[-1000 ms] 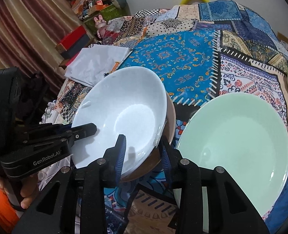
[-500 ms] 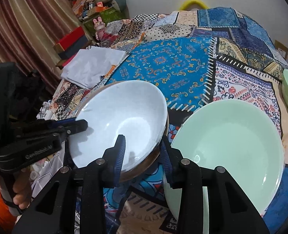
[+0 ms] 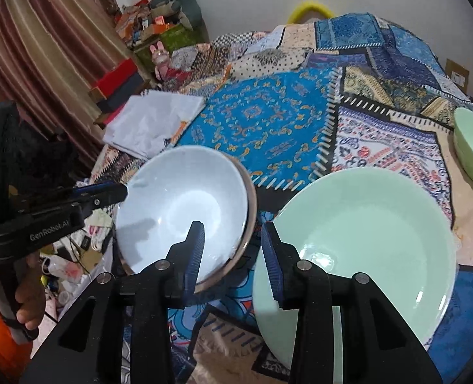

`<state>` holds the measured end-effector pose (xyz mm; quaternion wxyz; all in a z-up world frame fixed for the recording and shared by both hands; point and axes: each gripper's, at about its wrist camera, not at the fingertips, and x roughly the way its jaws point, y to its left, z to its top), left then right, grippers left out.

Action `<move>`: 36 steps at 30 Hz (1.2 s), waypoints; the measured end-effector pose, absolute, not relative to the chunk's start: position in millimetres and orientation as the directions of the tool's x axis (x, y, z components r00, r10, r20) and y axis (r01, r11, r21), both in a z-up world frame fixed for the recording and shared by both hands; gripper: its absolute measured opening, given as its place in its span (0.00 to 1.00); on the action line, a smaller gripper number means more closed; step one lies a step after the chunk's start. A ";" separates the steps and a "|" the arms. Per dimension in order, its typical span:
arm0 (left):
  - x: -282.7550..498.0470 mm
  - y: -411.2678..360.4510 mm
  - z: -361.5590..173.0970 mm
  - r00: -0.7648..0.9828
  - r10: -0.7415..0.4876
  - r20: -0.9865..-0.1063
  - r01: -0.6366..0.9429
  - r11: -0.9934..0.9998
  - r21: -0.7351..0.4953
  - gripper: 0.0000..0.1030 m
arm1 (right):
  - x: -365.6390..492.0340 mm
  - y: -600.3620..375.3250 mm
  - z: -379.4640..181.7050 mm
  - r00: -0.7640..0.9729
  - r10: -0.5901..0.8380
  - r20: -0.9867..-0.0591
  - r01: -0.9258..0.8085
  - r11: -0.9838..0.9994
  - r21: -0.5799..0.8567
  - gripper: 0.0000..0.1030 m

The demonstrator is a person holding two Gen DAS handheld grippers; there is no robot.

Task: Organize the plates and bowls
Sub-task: 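Lower the white bowl into the pale pink bowl and open the left gripper, then move the left gripper to the mint-green bowl rim and grasp it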

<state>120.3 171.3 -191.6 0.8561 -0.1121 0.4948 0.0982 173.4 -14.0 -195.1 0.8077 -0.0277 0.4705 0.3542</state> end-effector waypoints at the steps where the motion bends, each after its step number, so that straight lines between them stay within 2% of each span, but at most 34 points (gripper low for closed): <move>1: 119.9 167.2 -184.8 0.503 0.071 -0.861 -0.271 0.959 -0.079 0.17 | 172.9 -16.9 -192.5 0.311 0.549 -0.776 -0.599 0.747 0.288 0.33; 4: 120.4 153.7 -167.6 0.531 0.076 -0.844 -0.239 0.969 -0.063 0.17 | 170.2 -28.4 -180.4 0.339 0.547 -0.766 -0.607 0.749 0.266 0.39; 6: 121.4 142.2 -156.1 0.553 0.066 -0.831 -0.213 0.975 -0.064 0.17 | 168.8 -40.0 -171.3 0.355 0.556 -0.751 -0.612 0.746 0.263 0.49; 8: 122.6 130.6 -146.5 0.573 0.057 -0.818 -0.189 0.980 -0.064 0.17 | 168.1 -53.7 -159.8 0.395 0.553 -0.734 -0.608 0.756 0.242 0.49; 12: 129.5 99.6 -124.4 0.625 0.022 -0.780 -0.129 0.989 -0.075 0.30 | 171.0 -85.1 -140.9 0.456 0.540 -0.708 -0.585 0.781 0.219 0.50; 15: 137.5 74.8 -110.4 0.664 0.006 -0.747 -0.087 0.994 -0.068 0.43 | 175.8 -109.6 -128.2 0.517 0.513 -0.685 -0.550 0.812 0.193 0.57; 18: 147.7 52.5 -99.8 0.687 -0.014 -0.727 -0.053 0.996 -0.070 0.51 | 181.5 -134.1 -116.9 0.573 0.486 -0.659 -0.512 0.841 0.175 0.62; 22: 166.6 24.6 -92.7 0.694 -0.047 -0.718 -0.011 0.997 -0.075 0.62 | 189.8 -164.1 -106.3 0.632 0.445 -0.635 -0.458 0.875 0.156 0.62; 30: 209.0 -24.3 -87.9 0.702 -0.056 -0.710 0.056 0.998 -0.024 0.66 | 214.5 -213.4 -92.8 0.718 0.342 -0.606 -0.351 0.930 0.108 0.62; 36: 255.3 -52.0 -99.6 0.659 -0.124 -0.742 0.109 0.992 -0.069 0.70 | 245.5 -241.5 -98.1 0.733 0.275 -0.623 -0.277 0.956 0.095 0.62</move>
